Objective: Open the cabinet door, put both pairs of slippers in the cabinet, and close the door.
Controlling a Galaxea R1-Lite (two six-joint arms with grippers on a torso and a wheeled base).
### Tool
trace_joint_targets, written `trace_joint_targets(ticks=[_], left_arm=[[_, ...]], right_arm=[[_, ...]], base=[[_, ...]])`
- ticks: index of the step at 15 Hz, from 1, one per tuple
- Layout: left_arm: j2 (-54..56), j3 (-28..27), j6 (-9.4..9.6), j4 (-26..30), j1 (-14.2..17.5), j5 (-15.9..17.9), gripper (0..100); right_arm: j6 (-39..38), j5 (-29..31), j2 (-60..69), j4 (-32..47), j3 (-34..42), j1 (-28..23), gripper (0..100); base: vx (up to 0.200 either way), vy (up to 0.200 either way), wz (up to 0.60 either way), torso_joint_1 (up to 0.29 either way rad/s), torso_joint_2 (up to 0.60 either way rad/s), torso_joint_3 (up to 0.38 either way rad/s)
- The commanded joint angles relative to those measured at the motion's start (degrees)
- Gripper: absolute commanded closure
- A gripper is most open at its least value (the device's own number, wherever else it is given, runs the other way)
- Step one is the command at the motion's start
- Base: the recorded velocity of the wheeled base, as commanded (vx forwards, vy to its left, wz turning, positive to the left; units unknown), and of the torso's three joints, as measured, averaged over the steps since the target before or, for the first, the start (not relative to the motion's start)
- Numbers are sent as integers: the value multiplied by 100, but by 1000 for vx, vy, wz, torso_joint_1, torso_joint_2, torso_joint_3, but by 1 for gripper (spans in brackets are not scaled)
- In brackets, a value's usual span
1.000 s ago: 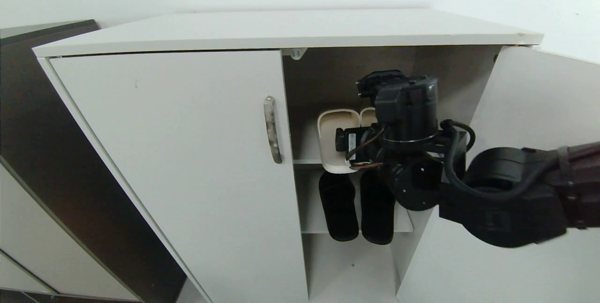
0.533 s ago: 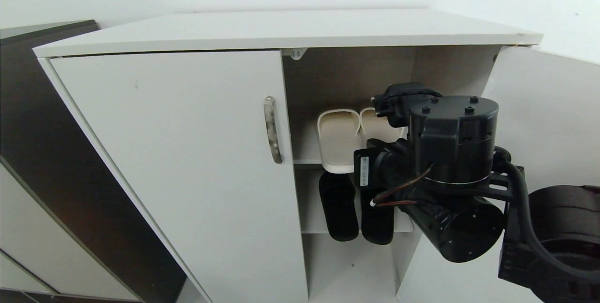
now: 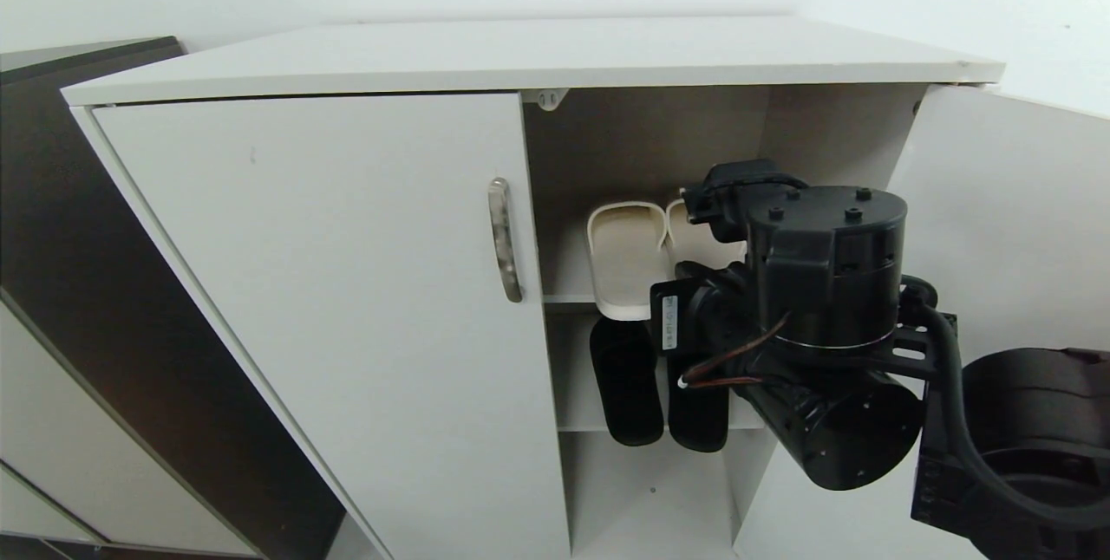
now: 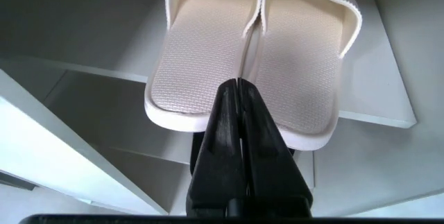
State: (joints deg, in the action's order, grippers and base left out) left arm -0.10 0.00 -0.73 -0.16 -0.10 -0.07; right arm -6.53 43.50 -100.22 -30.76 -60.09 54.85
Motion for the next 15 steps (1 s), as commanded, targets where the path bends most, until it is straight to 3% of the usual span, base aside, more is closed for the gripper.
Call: trace_joint_targets(ticks=[1,2,15], left_arm=[[-8,0,3,-2,1,-1,100],[-8,0,3,-2,1,-1,100],[-8,0,-6,-2,1,-1,100]], right_arm=[[3,1,-68,0,6,0,100],[3,10,-94,-18,6,0,100],[3,1,-173,-80,50,-35,100]], base=[[0,0,0,0,0,0],[0,0,0,0,0,0],[-200,0,0,5,4,3]])
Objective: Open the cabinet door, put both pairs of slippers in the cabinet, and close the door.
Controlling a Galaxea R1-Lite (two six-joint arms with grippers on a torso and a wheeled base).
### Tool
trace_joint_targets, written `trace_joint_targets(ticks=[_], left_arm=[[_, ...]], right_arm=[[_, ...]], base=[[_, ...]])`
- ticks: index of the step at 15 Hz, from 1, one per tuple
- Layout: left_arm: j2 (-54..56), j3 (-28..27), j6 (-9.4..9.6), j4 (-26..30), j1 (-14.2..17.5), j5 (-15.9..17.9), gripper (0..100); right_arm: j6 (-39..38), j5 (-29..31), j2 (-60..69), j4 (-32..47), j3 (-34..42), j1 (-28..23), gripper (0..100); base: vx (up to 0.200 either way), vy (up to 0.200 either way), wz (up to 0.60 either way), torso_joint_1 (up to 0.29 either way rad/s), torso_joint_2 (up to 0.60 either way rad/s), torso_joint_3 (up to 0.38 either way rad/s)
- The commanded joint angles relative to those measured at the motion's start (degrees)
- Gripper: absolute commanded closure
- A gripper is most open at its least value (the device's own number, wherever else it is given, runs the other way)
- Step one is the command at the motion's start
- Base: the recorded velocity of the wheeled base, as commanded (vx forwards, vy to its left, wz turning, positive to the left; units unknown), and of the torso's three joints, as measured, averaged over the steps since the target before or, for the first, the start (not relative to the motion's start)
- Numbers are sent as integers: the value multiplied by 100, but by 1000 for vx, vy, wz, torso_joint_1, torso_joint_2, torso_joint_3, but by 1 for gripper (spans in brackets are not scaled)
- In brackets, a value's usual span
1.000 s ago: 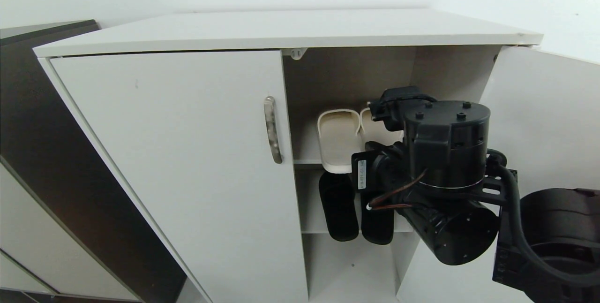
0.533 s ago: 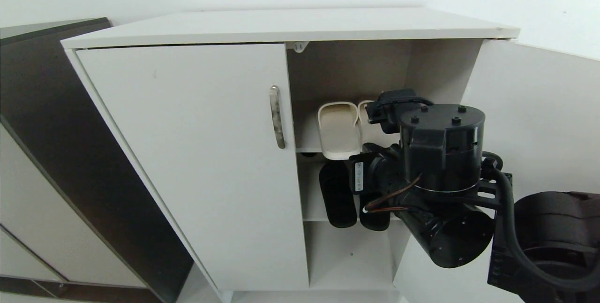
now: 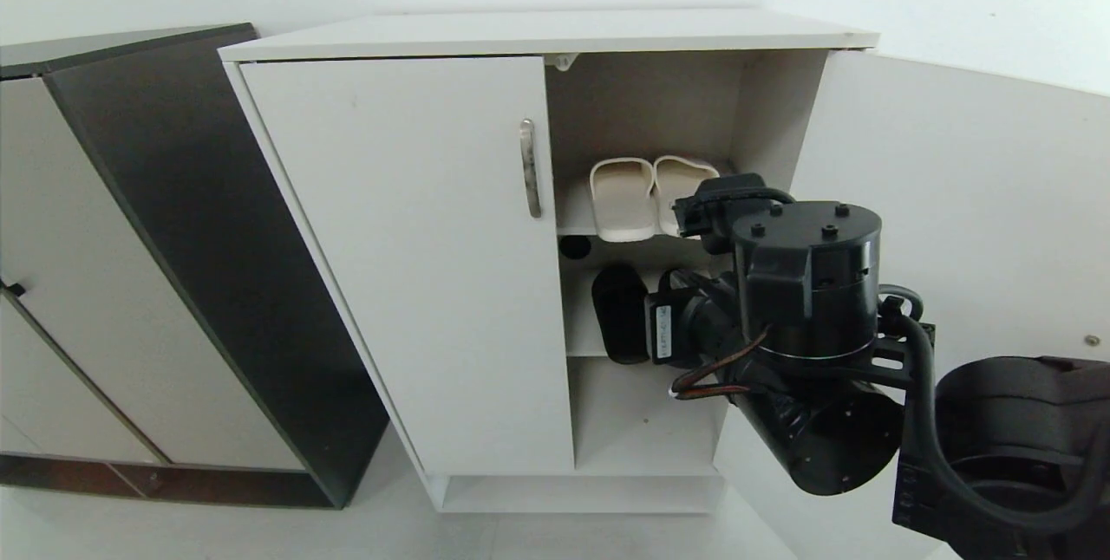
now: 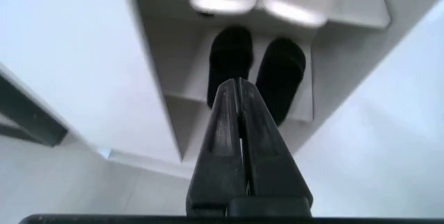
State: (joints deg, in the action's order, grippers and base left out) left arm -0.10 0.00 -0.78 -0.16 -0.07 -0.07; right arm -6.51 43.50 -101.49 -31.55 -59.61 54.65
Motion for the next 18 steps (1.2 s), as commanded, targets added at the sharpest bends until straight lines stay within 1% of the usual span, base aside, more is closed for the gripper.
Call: trace_joint_targets(ticks=[1,9,18], left_arm=[[-8,0,-1,-2,-1,-1,100],[-8,0,-10,-2,-1,-1,100],[-8,0,-19,-2,-1,-1,100]], right_arm=[[1,1,-55,0,2,-16,100],[9,-34,-64,-27,116,-165,100],[9,-43,-170,-123,125,-271,100]], base=[[-200,0,0,-2,2,2],[-200,0,0,3,4,3],[0,0,0,0,0,0]])
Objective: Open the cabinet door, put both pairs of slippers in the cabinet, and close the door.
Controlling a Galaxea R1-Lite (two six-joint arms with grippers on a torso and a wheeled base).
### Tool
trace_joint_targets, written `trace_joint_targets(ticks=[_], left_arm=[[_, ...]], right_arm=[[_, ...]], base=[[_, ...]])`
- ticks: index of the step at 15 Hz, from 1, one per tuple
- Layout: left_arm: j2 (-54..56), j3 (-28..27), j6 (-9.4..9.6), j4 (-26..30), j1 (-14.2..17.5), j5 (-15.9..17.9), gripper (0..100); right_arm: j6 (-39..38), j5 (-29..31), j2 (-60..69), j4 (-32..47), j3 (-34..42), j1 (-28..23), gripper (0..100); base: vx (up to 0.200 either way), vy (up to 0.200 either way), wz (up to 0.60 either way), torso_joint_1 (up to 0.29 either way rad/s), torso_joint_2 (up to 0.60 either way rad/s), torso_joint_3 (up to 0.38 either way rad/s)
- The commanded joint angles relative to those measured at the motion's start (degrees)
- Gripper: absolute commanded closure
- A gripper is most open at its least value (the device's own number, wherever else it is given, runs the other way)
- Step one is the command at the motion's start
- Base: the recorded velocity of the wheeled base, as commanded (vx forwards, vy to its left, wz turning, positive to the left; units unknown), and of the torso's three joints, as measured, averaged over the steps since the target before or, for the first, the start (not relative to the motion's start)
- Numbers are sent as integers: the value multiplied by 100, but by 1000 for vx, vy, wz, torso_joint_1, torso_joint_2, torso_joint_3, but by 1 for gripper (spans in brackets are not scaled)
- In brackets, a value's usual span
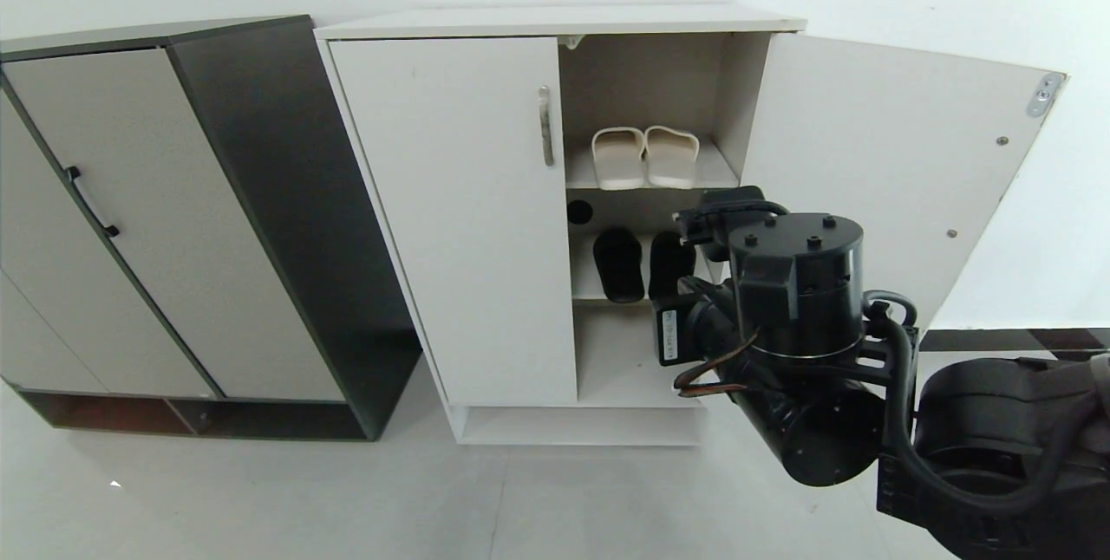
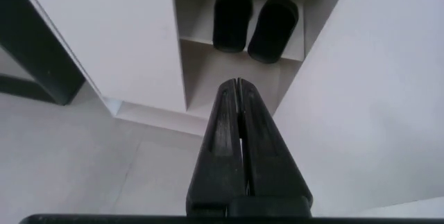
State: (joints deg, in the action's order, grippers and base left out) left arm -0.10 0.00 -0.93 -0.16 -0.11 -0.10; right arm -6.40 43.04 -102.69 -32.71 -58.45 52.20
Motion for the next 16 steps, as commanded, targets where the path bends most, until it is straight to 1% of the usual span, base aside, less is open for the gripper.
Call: trace_joint_targets(ticks=[1,8,12,14,16], left_arm=[[-8,0,5,-2,2,1,100],[-8,0,5,-2,2,1,100],[-8,0,5,-2,2,1,100],[-8,0,5,-2,2,-8,100],[-8,0,5,-2,2,-8,100]], right_arm=[[-2,2,-49,-8,9,-34,100],[-2,-7,-225,-87,9,-96,100],[-2,-7,-374,-175,-43,-281,100],[-2,-7,-374,-175,-70,-281,100],[-2,2,-365,-175,-70,-281,100]], base=[[0,0,0,0,0,0],[0,0,0,0,0,0],[0,0,0,0,0,0],[0,0,0,0,0,0],[0,0,0,2,-205,-217]])
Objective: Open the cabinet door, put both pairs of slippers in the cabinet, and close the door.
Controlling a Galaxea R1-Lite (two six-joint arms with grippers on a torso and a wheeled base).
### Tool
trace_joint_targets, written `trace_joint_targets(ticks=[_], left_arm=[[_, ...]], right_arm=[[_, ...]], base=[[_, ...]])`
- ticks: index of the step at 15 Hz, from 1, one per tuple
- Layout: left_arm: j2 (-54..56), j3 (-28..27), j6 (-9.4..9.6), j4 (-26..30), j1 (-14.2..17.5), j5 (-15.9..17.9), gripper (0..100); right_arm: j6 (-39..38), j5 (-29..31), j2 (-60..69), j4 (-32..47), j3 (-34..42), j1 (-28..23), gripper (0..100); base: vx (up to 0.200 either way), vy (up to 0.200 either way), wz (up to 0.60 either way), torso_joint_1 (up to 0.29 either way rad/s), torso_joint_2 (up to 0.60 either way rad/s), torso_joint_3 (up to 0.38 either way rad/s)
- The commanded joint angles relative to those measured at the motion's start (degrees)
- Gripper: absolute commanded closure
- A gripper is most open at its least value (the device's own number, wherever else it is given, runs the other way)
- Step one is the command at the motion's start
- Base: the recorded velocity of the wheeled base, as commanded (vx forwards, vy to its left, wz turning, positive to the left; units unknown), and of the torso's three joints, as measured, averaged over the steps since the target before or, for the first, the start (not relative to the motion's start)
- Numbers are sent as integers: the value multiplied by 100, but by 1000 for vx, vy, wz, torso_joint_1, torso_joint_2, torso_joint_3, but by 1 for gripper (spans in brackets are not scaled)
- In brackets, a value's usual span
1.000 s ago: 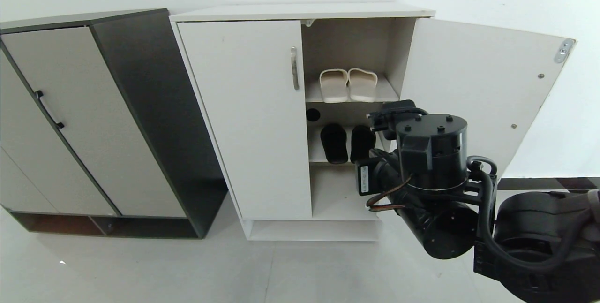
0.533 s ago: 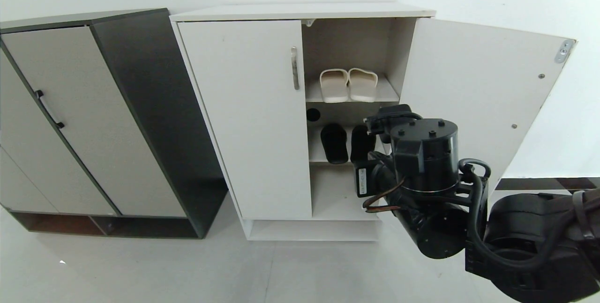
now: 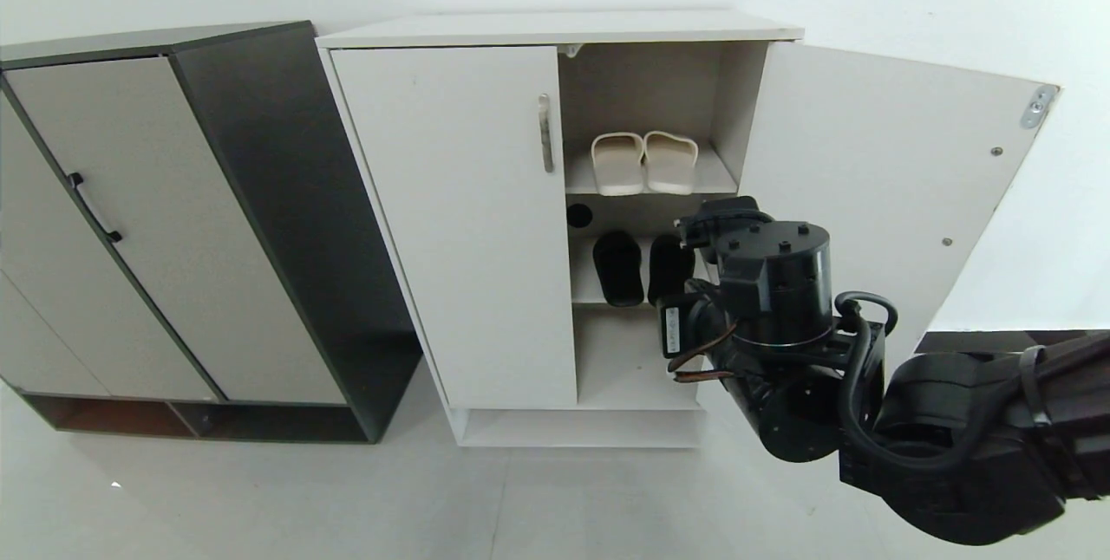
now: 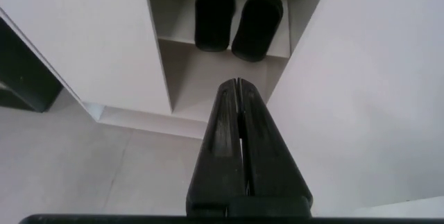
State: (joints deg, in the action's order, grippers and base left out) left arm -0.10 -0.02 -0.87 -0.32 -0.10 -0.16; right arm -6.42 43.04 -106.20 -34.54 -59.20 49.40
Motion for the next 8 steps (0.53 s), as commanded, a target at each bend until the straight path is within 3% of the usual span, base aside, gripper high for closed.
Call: trace_joint_targets(ticks=[1,8], left_arm=[[-8,2,-1,14,1,-2,100],[-8,2,-1,14,1,-2,100]], right_arm=[[1,2,-14,17,5,0,100],[1,2,-6,17,-30,-97,100]], base=[[0,0,0,17,-119,-315],[0,0,0,73,-459,-360]])
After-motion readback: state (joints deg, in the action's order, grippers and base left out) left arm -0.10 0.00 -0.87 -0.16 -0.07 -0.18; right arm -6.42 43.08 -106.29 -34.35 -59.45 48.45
